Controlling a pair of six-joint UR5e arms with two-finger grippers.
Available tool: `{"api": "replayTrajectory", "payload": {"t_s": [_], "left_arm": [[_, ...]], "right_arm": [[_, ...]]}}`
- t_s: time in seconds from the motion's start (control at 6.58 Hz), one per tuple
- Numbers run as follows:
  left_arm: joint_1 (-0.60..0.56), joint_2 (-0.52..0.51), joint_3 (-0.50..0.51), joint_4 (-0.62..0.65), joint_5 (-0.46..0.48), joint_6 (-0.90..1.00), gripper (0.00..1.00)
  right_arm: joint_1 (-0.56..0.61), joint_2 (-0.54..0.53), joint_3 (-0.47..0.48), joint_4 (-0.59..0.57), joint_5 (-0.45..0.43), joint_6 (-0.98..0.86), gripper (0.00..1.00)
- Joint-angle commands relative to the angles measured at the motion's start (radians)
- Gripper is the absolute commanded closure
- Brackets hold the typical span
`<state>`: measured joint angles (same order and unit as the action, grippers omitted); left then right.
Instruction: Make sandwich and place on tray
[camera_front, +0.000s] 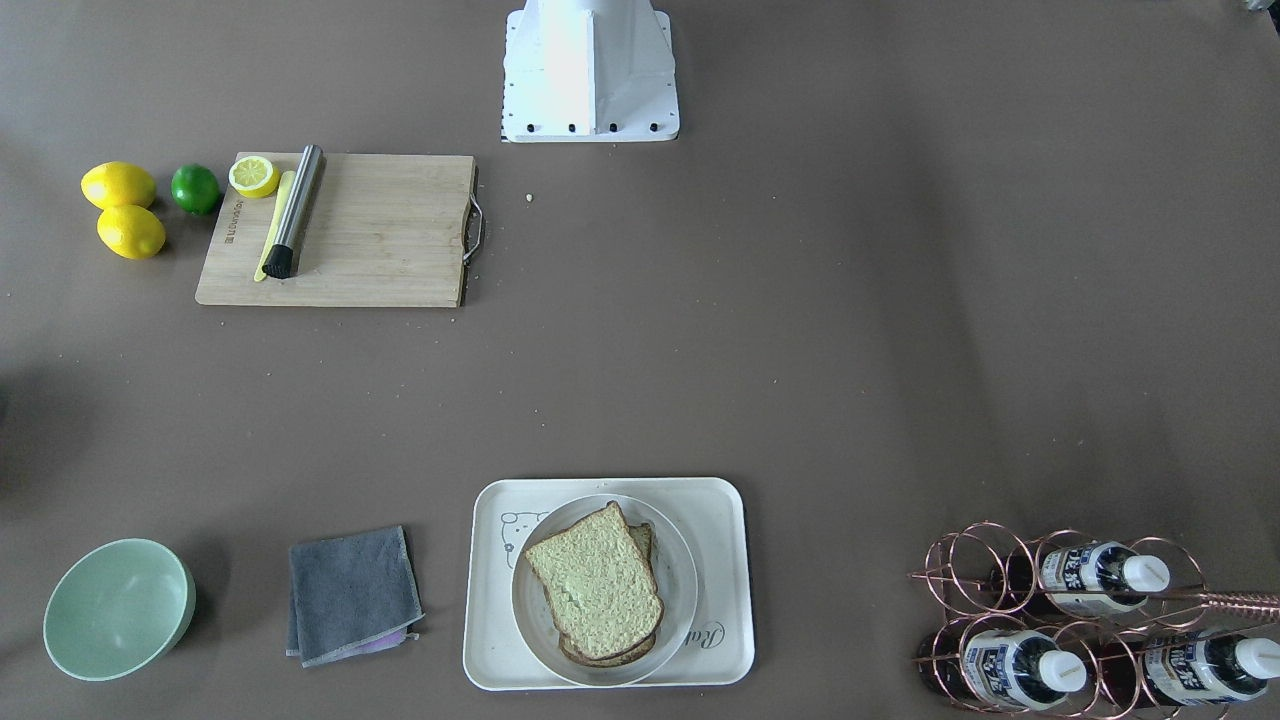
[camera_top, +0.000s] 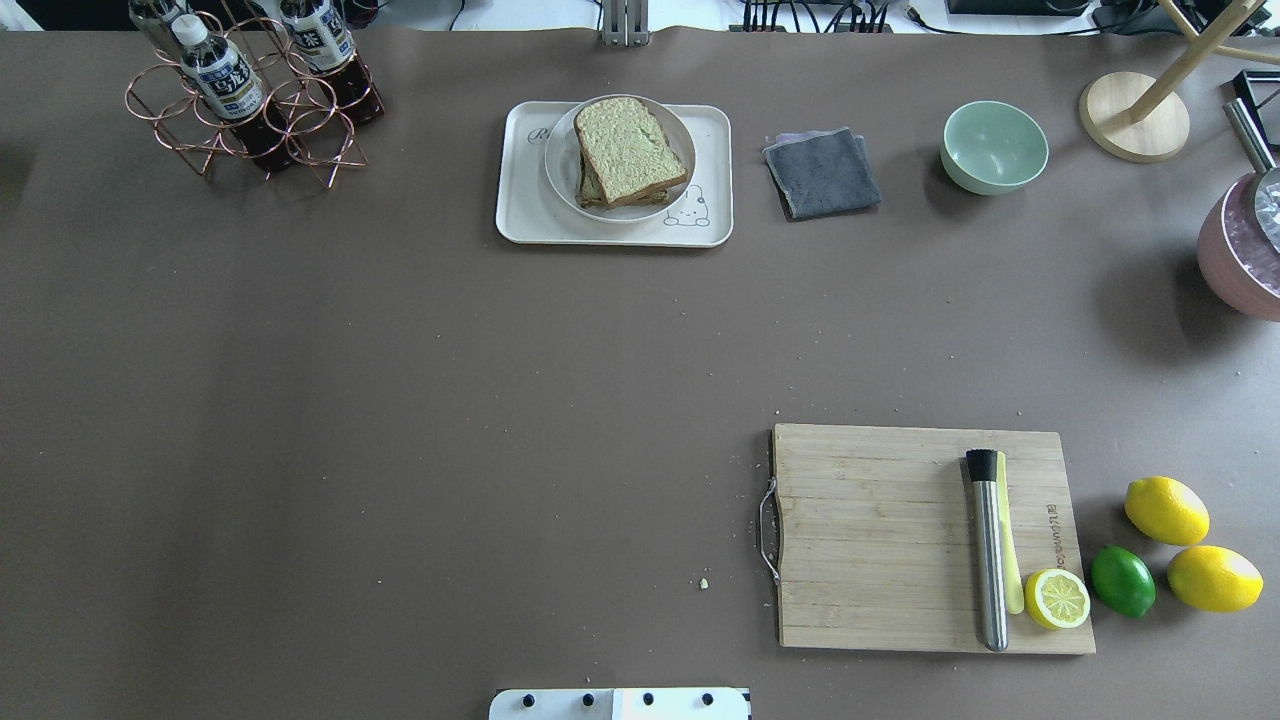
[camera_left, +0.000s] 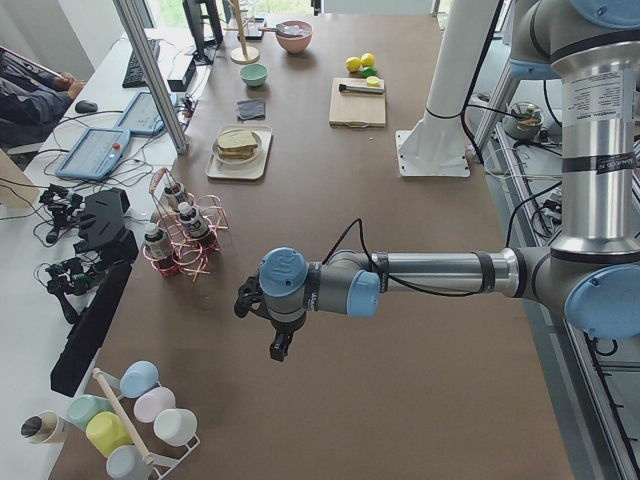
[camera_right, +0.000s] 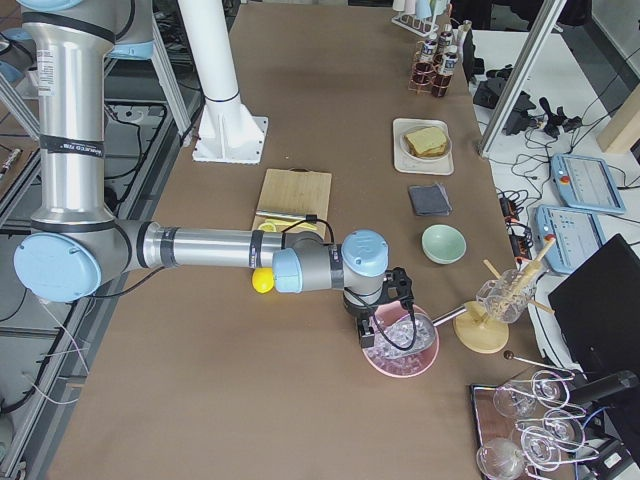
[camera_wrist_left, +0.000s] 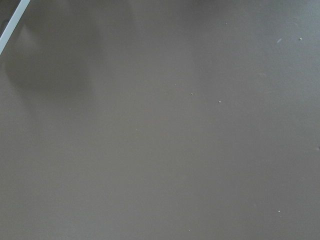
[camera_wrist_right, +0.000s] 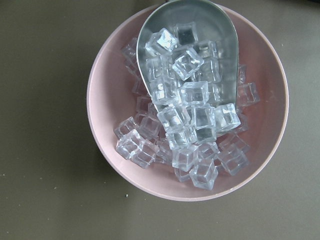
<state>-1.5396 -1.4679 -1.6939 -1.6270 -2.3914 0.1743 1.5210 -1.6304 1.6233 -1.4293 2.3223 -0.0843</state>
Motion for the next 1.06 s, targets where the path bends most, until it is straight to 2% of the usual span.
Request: {"api": "replayTrajectory", "payload": {"t_s": [0.0, 0.91], "left_arm": [[0.000, 0.009, -0.085, 0.122, 0.023, 0.010, 0.03], [0.007, 0.026, -0.081, 0.085, 0.021, 0.011, 0.03]], "right_arm": [[0.008, -0.011, 0.006, -0.003, 0.014, -0.002, 0.00], [0.065, -0.043, 0.009, -0.008, 0.020, 0.003, 0.00]]}}
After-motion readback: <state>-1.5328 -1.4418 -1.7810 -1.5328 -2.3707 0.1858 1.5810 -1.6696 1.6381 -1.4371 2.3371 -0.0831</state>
